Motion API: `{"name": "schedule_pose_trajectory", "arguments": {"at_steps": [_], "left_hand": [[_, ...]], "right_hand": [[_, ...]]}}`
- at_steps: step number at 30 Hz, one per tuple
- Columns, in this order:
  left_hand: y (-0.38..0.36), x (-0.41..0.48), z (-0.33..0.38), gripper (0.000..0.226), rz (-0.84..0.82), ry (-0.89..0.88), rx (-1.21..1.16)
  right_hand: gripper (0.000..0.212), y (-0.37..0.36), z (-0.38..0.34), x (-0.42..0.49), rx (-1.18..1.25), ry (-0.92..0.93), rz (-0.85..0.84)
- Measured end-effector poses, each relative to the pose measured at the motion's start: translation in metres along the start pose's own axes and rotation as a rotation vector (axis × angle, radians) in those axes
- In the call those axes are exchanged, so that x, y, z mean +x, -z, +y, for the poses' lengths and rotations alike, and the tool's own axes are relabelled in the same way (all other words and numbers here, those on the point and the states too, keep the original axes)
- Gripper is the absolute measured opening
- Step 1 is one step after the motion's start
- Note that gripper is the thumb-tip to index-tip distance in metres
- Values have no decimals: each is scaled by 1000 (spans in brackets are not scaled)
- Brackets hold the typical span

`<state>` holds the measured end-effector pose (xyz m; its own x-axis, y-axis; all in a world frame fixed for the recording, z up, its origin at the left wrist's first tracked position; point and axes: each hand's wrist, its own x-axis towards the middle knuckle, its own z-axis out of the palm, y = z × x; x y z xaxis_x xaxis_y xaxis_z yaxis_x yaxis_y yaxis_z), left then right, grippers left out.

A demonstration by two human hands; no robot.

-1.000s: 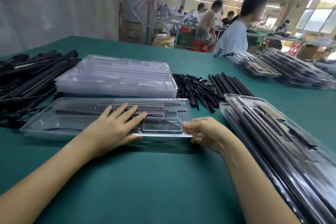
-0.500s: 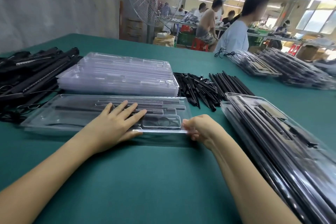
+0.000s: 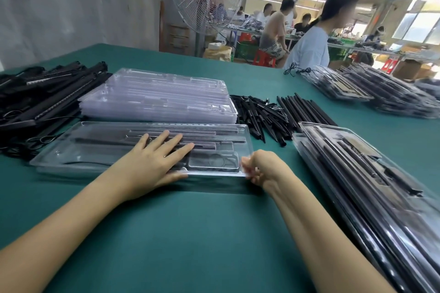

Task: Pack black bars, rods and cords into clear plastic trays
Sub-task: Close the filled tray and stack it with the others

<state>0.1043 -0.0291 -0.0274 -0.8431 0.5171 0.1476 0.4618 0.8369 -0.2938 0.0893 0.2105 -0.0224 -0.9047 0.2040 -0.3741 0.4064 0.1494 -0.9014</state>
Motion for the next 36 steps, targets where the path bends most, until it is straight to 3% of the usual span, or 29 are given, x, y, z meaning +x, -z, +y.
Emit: {"name": "schedule_pose_trajectory", "arguments": {"at_steps": [7,9,11,12,15,17,19,21,23,28,32,36], "left_hand": [[-9,1,-6,85,-40,30,-95],[3,0,6,74,231,-10,-225],[17,-1,31,42,492,8,-609],[25,-1,49,36,429,78,-918],[38,5,109,36,-235,394,-1810],[38,14,132,37,-460,566,-2125],[36,26,139,33,-389,737,-2389],[34,39,141,35,-169,850,-2566],[36,47,143,30,-11,944,-2624],[41,62,150,18,181,1086,-2561],[43,69,157,13,183,1133,-2515],[48,77,164,16,247,1271,-2462]], "right_hand": [[23,1,6,-1,65,-3,18],[22,3,8,-2,141,7,-15],[23,6,9,-2,228,10,-57],[23,7,9,-3,249,10,-73],[20,7,8,-2,264,8,-100],[18,7,6,-2,290,6,-116],[17,10,4,-4,295,16,-133],[20,13,3,-5,309,38,-124],[20,15,3,-7,365,55,-123],[23,15,0,-10,337,165,-93],[15,17,0,-13,313,188,-75],[25,19,3,-12,326,98,-76]]}}
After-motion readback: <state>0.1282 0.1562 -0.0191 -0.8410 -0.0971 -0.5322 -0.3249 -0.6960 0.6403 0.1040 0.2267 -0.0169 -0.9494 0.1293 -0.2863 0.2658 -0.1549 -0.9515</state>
